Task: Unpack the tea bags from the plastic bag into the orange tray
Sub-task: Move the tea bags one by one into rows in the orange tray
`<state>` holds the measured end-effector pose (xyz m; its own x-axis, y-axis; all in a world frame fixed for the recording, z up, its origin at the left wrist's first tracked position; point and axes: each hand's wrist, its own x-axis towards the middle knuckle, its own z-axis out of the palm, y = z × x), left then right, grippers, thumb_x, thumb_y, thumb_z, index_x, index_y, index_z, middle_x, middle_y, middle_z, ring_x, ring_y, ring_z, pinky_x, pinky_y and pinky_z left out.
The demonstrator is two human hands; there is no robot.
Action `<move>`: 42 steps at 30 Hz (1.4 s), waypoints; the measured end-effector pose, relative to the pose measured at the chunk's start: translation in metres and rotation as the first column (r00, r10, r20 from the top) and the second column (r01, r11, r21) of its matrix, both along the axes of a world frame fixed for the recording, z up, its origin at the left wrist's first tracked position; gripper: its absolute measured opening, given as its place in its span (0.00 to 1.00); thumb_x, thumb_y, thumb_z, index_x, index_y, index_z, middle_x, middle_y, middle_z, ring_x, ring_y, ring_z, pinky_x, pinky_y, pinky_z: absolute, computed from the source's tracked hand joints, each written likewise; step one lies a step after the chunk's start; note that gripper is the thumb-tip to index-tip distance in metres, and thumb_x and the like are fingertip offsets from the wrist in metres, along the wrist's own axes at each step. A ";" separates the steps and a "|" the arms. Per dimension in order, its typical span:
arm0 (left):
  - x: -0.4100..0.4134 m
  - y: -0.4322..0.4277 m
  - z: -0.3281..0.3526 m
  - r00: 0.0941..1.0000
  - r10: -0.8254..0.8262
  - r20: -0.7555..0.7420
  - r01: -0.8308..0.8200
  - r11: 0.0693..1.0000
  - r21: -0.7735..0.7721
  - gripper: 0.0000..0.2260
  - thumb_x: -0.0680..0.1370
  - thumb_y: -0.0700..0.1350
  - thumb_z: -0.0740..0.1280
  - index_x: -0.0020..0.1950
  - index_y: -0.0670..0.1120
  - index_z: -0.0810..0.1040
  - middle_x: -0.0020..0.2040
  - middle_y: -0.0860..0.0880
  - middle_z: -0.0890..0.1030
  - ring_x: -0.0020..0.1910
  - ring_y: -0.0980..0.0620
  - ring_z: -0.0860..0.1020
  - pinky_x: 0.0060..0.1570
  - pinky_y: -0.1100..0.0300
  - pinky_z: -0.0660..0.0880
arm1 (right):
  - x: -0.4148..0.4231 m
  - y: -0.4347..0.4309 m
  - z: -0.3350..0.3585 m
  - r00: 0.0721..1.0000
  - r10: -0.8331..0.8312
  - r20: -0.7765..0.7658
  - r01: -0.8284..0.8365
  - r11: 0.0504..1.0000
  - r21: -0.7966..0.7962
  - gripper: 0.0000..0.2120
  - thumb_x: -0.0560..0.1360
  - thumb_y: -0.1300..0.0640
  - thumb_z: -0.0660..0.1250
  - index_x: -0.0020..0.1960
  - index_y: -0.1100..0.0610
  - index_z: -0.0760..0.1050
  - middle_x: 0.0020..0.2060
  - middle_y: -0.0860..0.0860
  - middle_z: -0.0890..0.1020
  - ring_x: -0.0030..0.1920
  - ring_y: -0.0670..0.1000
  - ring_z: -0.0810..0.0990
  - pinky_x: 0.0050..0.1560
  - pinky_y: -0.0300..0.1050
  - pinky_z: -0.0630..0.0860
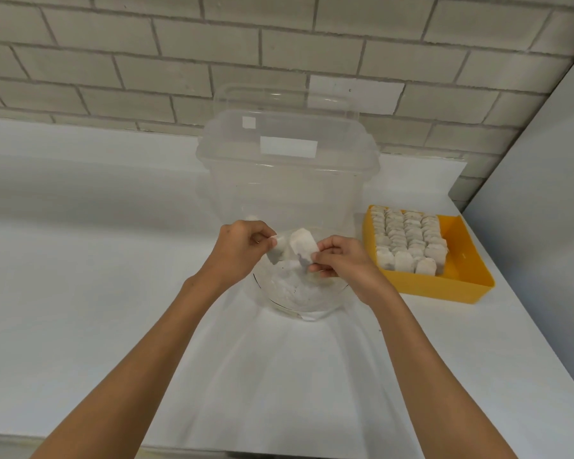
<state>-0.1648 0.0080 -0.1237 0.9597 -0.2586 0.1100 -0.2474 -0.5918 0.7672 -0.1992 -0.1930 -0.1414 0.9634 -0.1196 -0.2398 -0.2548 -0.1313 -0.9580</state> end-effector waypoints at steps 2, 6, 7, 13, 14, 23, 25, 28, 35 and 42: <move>0.002 -0.003 0.005 1.000 0.000 -0.023 -0.001 0.999 -0.045 0.05 0.77 0.41 0.69 0.51 0.46 0.81 0.40 0.48 0.84 0.41 0.57 0.79 0.46 0.71 0.72 | -0.003 -0.003 0.006 1.000 -0.032 0.000 0.031 0.991 0.127 0.04 0.76 0.68 0.65 0.47 0.60 0.77 0.37 0.55 0.83 0.35 0.49 0.82 0.36 0.38 0.78; 0.002 -0.012 0.019 0.993 -0.097 -0.072 0.087 0.988 -0.125 0.06 0.76 0.42 0.69 0.53 0.48 0.78 0.36 0.51 0.83 0.40 0.56 0.82 0.46 0.64 0.74 | -0.007 -0.008 0.016 0.995 -0.073 -0.062 0.094 0.874 0.476 0.06 0.78 0.66 0.62 0.51 0.60 0.77 0.37 0.53 0.79 0.33 0.49 0.78 0.36 0.40 0.78; 0.003 -0.015 0.023 0.988 -0.132 -0.084 0.120 0.984 -0.135 0.07 0.76 0.43 0.70 0.53 0.49 0.78 0.36 0.52 0.83 0.38 0.58 0.81 0.44 0.64 0.73 | -0.009 -0.010 0.018 0.995 -0.067 -0.072 0.096 0.826 0.556 0.07 0.78 0.65 0.62 0.54 0.60 0.76 0.36 0.53 0.78 0.32 0.48 0.76 0.35 0.41 0.78; 0.002 -0.040 0.049 0.917 -0.360 -0.171 0.301 0.908 -0.292 0.11 0.76 0.46 0.71 0.57 0.51 0.80 0.37 0.49 0.82 0.38 0.57 0.80 0.42 0.67 0.75 | -0.019 -0.022 0.032 0.992 0.073 -0.103 0.036 0.617 0.786 0.09 0.71 0.62 0.62 0.50 0.62 0.77 0.33 0.53 0.73 0.27 0.46 0.69 0.31 0.39 0.74; 0.002 -0.046 0.051 0.905 -0.386 -0.177 0.322 0.896 -0.305 0.11 0.76 0.46 0.71 0.57 0.51 0.80 0.37 0.48 0.81 0.39 0.57 0.79 0.42 0.67 0.74 | -0.020 -0.025 0.033 0.990 0.084 -0.113 0.038 0.611 0.790 0.09 0.70 0.63 0.62 0.48 0.62 0.76 0.32 0.53 0.73 0.27 0.46 0.69 0.30 0.38 0.74; 0.014 -0.102 0.059 0.912 -0.387 -0.138 0.351 0.909 -0.224 0.06 0.74 0.47 0.72 0.44 0.44 0.83 0.39 0.45 0.82 0.36 0.55 0.77 0.43 0.60 0.72 | -0.026 -0.078 0.064 0.995 -0.099 -0.005 0.099 0.995 0.013 0.09 0.81 0.53 0.60 0.54 0.53 0.79 0.46 0.51 0.81 0.41 0.48 0.79 0.42 0.41 0.72; 0.019 -0.118 0.061 0.921 -0.380 -0.089 0.364 0.918 -0.158 0.06 0.74 0.48 0.73 0.44 0.45 0.84 0.38 0.46 0.83 0.36 0.55 0.78 0.43 0.59 0.73 | -0.029 -0.090 0.077 0.985 -0.077 0.157 0.098 0.986 -0.133 0.10 0.80 0.51 0.62 0.55 0.52 0.80 0.47 0.49 0.81 0.42 0.44 0.78 0.42 0.36 0.73; 0.022 -0.144 0.065 0.917 -0.399 -0.014 0.396 0.915 -0.077 0.07 0.73 0.50 0.73 0.44 0.46 0.84 0.37 0.48 0.82 0.36 0.57 0.77 0.42 0.62 0.73 | -0.028 -0.108 0.092 0.957 0.040 0.286 0.079 0.917 -0.391 0.10 0.76 0.49 0.68 0.55 0.50 0.81 0.45 0.46 0.82 0.41 0.42 0.77 0.43 0.32 0.73; 0.027 -0.192 0.064 0.890 -0.455 0.020 0.456 0.889 -0.048 0.08 0.73 0.45 0.74 0.51 0.47 0.83 0.37 0.50 0.83 0.39 0.56 0.79 0.48 0.61 0.75 | -0.024 -0.157 0.095 0.944 0.071 0.321 0.147 0.784 -0.603 0.02 0.74 0.55 0.71 0.46 0.52 0.82 0.38 0.43 0.83 0.41 0.43 0.80 0.44 0.36 0.75; 0.028 -0.215 0.056 0.885 -0.464 0.031 0.464 0.886 0.009 0.05 0.74 0.40 0.72 0.49 0.45 0.84 0.40 0.52 0.82 0.39 0.61 0.78 0.44 0.70 0.74 | -0.027 -0.211 0.081 0.978 0.032 0.207 0.125 0.705 -0.698 0.05 0.76 0.62 0.66 0.48 0.55 0.81 0.33 0.47 0.81 0.36 0.44 0.79 0.38 0.34 0.72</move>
<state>-0.1372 -0.2067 -0.0675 0.7259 -0.6740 0.1375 -0.5181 -0.4042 0.7538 -0.2260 -0.4044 -0.0602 0.9675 -0.2237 0.1181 -0.1047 -0.7792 -0.6179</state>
